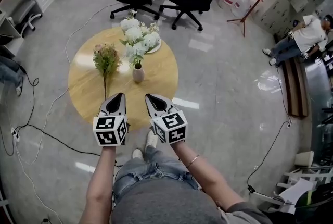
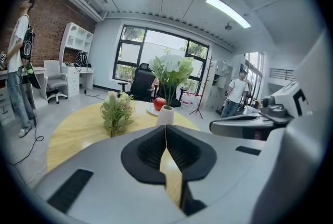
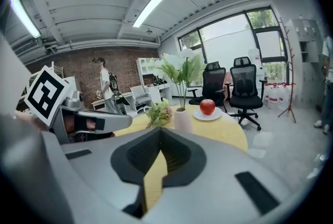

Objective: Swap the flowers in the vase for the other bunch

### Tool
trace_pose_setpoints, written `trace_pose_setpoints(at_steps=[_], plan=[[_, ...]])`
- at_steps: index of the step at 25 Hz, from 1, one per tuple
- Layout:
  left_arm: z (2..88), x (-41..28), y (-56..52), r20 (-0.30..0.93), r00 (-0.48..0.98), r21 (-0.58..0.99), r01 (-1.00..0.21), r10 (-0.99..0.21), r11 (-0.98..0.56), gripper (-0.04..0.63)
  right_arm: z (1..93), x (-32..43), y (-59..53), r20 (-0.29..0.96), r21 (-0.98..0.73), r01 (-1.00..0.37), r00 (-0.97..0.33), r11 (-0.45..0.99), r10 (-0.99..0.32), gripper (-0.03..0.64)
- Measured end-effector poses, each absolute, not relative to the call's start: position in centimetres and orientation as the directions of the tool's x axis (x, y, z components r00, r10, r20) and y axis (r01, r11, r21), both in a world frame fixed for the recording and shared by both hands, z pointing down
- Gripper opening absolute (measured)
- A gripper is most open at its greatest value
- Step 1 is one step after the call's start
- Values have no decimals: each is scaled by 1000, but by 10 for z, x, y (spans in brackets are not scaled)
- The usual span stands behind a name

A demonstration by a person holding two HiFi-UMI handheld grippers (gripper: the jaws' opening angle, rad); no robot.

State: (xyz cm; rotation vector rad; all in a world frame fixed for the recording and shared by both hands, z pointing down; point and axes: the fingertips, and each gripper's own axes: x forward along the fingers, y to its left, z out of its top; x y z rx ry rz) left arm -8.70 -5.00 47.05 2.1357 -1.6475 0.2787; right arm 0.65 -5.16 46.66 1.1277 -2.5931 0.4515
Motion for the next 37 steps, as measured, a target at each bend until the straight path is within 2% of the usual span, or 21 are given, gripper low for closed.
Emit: trace_pose_setpoints(at_steps=[16, 37], plan=[[460, -117, 31, 398, 259, 197, -961, -880, -194, 20, 452, -7, 25, 336, -172, -760, -644, 627, -688, 9], [451, -121, 83, 371, 258, 188, -962, -892, -200, 20, 451, -1, 61, 366, -178, -775, -624, 606, -691, 9]])
